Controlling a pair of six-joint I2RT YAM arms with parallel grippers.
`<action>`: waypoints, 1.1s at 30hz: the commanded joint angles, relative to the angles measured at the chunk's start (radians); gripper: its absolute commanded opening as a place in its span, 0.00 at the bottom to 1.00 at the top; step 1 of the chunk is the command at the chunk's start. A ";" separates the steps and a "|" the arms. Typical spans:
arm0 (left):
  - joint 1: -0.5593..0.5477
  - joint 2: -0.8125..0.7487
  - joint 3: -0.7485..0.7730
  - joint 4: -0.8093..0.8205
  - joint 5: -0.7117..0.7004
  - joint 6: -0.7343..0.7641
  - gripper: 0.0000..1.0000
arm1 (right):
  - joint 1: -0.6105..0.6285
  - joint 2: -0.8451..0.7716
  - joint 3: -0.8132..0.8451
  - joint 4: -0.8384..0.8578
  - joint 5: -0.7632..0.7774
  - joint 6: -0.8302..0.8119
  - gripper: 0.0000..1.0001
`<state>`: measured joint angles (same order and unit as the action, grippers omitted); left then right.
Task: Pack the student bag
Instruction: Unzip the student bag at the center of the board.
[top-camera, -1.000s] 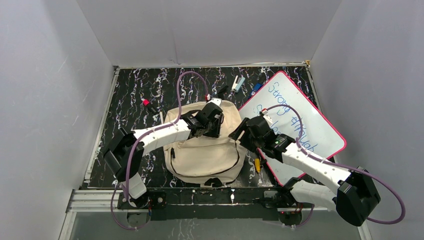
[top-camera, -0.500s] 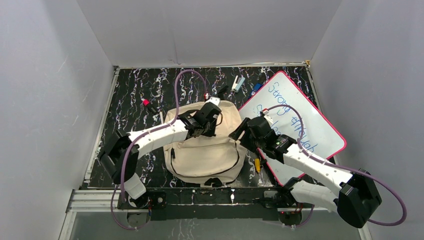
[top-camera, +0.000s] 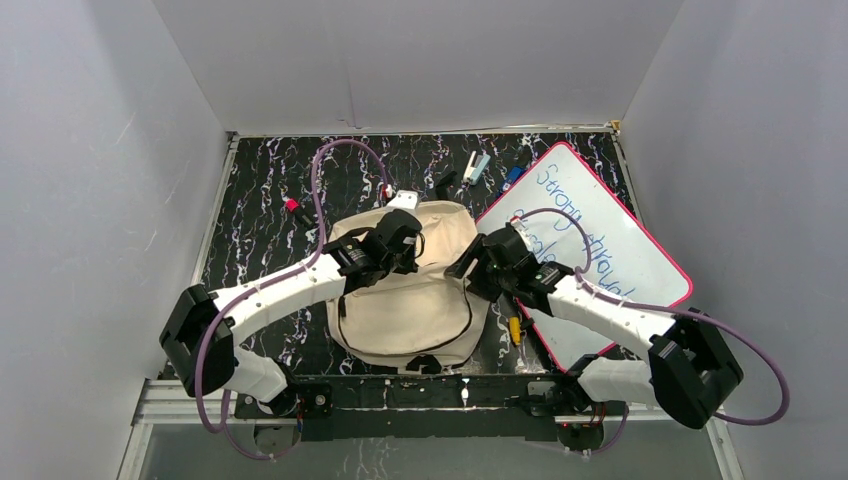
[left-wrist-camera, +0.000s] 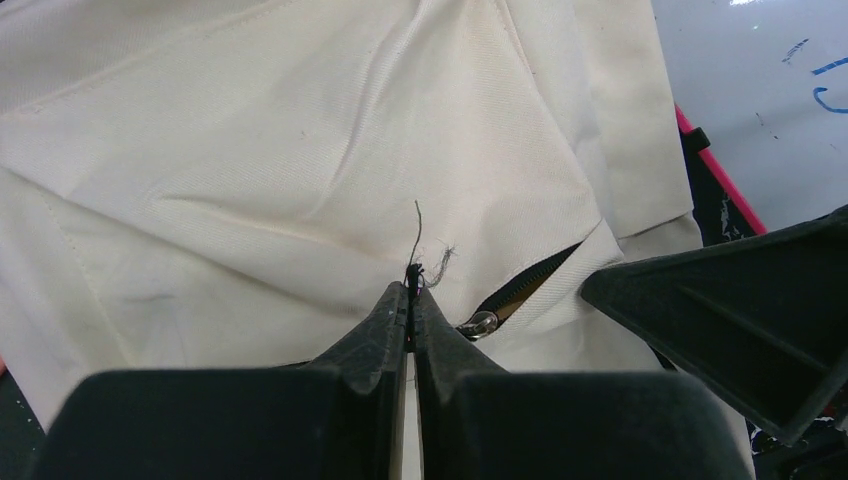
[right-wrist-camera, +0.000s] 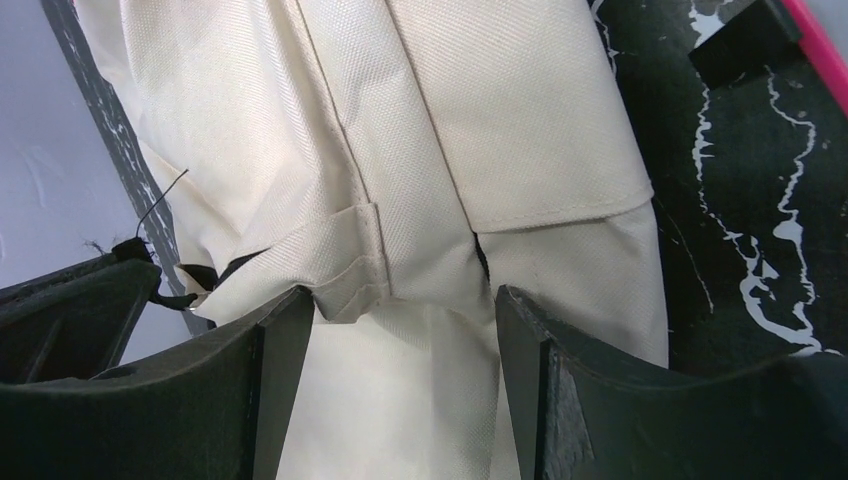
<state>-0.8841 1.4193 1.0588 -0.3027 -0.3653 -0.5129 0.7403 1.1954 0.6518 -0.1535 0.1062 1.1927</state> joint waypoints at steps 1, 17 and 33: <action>0.002 -0.019 -0.013 0.014 -0.049 -0.013 0.00 | -0.004 0.023 0.074 0.076 -0.034 -0.025 0.74; 0.001 -0.025 -0.024 0.042 -0.029 -0.015 0.00 | -0.005 0.029 0.063 0.180 -0.031 -0.092 0.49; 0.023 -0.081 -0.082 -0.112 -0.204 -0.038 0.00 | -0.015 -0.070 0.026 0.074 0.121 -0.161 0.00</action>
<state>-0.8845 1.4044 1.0012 -0.3088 -0.4313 -0.5385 0.7399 1.1782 0.6727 -0.0486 0.1101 1.0595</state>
